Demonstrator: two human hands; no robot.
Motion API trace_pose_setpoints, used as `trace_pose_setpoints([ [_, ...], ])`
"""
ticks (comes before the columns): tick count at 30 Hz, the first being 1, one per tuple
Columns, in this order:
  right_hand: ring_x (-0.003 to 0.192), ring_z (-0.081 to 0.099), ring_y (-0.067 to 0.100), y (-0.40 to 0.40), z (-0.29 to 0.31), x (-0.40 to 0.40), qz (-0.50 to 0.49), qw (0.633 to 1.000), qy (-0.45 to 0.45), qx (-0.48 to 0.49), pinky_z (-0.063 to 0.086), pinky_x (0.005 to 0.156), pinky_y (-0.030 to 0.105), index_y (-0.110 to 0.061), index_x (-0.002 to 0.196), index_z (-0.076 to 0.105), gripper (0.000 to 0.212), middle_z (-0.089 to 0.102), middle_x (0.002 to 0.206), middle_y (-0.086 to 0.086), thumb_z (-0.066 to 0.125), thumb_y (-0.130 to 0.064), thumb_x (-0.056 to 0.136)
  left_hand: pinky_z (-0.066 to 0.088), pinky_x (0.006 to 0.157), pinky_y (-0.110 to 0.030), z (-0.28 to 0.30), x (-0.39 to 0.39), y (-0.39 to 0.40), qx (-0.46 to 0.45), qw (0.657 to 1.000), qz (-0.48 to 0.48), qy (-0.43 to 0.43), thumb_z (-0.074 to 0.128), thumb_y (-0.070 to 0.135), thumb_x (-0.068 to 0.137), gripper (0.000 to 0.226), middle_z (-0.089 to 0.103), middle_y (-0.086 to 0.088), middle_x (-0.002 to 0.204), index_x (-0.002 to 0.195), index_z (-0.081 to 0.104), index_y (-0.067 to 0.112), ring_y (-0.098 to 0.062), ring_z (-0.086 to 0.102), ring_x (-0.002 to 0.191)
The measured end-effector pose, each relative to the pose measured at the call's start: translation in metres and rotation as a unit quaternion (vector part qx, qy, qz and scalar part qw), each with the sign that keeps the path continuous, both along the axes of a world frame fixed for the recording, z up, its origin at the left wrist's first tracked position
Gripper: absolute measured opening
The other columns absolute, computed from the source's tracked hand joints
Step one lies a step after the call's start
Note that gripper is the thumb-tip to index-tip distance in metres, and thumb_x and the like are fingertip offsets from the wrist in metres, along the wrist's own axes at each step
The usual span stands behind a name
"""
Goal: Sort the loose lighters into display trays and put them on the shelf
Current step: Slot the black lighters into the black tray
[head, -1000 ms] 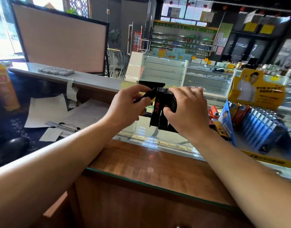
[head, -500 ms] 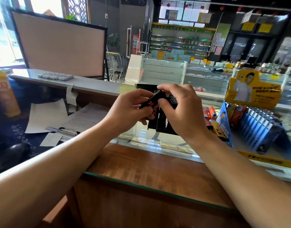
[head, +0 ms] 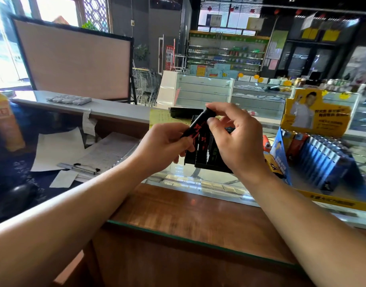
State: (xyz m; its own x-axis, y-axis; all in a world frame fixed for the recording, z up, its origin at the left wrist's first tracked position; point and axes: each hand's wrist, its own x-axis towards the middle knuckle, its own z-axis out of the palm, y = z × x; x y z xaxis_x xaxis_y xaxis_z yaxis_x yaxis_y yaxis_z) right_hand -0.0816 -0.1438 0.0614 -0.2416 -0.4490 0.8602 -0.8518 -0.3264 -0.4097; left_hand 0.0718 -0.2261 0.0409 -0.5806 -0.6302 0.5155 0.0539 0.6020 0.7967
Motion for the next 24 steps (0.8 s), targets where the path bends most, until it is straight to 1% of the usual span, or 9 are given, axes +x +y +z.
trace_pose_setpoints([
  [2,0.079,0.062,0.014,0.001,0.000,-0.003,0.002,1.000,0.002,0.009,0.052,0.073,0.030,-0.025,0.111,0.070,0.023,0.071,0.092,-0.007,0.064,-0.021,0.089,0.047,0.048,-0.029,0.002,0.001,0.000,0.014,1.000,0.008,0.015,0.058,-0.002,0.094,0.022,0.067,-0.007,0.067,0.095,0.070,0.016,-0.012,0.054,0.052],
  [5,0.079,0.061,0.012,0.005,0.003,-0.008,0.008,0.999,0.018,0.027,0.049,0.075,0.024,-0.023,0.115,0.068,0.028,0.068,0.096,-0.010,0.068,-0.016,0.087,0.039,0.044,-0.027,0.006,0.001,0.001,0.099,0.994,-0.009,0.053,0.052,-0.001,0.097,0.024,0.056,-0.009,0.065,0.095,0.069,0.016,-0.016,0.047,0.050],
  [8,0.077,0.060,0.014,0.005,0.005,-0.007,0.012,0.998,0.062,0.022,0.043,0.075,0.015,-0.020,0.118,0.067,0.034,0.068,0.097,-0.008,0.071,-0.013,0.085,0.034,0.043,-0.025,0.007,0.000,0.002,0.170,0.982,-0.053,0.060,0.046,0.000,0.099,0.022,0.048,-0.008,0.063,0.096,0.066,0.007,-0.018,0.042,0.049],
  [10,0.076,0.059,0.015,0.005,0.005,-0.005,0.015,0.997,0.072,0.015,0.045,0.073,0.019,-0.019,0.115,0.069,0.030,0.069,0.094,-0.006,0.072,-0.015,0.085,0.035,0.043,-0.024,0.007,0.000,0.002,0.182,0.980,-0.064,0.042,0.043,0.002,0.100,0.022,0.049,-0.005,0.062,0.107,0.063,-0.002,-0.017,0.043,0.048],
  [12,0.075,0.058,0.012,0.005,0.006,-0.005,0.015,0.997,0.071,0.007,0.044,0.072,0.016,-0.017,0.111,0.070,0.024,0.068,0.091,-0.006,0.071,-0.019,0.086,0.040,0.044,-0.026,0.006,0.001,0.003,0.150,0.987,-0.050,0.030,0.045,0.005,0.101,0.023,0.055,-0.007,0.067,0.109,0.066,0.002,-0.019,0.050,0.051],
  [14,0.074,0.057,0.012,0.006,0.006,-0.007,0.009,0.998,0.065,0.004,0.042,0.071,0.014,-0.017,0.106,0.070,0.020,0.064,0.087,-0.009,0.070,-0.021,0.087,0.047,0.046,-0.029,0.004,0.000,0.006,0.073,0.997,-0.013,0.020,0.056,0.011,0.097,0.016,0.063,-0.004,0.074,0.101,0.070,0.014,-0.020,0.060,0.058],
  [18,0.088,0.061,0.019,0.006,0.005,-0.003,-0.019,0.999,0.036,0.006,0.047,0.074,0.028,-0.020,0.106,0.072,0.020,0.054,0.081,-0.027,0.072,-0.025,0.087,0.050,0.050,-0.023,-0.002,-0.007,0.010,-0.091,0.992,0.084,-0.039,0.068,0.017,0.091,0.005,0.072,0.004,0.078,0.095,0.070,0.019,-0.012,0.071,0.060],
  [22,0.090,0.067,0.011,0.000,0.003,0.001,-0.001,1.000,-0.022,0.010,0.055,0.082,0.035,-0.021,0.107,0.069,0.022,0.071,0.095,-0.007,0.073,-0.026,0.086,0.049,0.043,-0.026,-0.002,-0.011,0.012,-0.052,0.996,0.056,-0.036,0.066,0.010,0.092,0.010,0.074,-0.003,0.076,0.101,0.063,0.014,-0.017,0.071,0.057],
  [24,0.088,0.068,0.006,-0.002,0.002,0.004,0.019,0.999,-0.048,0.011,0.057,0.082,0.032,-0.020,0.106,0.070,0.020,0.072,0.093,-0.007,0.073,-0.022,0.086,0.047,0.042,-0.026,-0.001,-0.009,0.010,-0.026,0.998,0.046,-0.021,0.062,0.007,0.093,0.008,0.074,-0.004,0.075,0.099,0.061,0.013,-0.021,0.071,0.057],
])
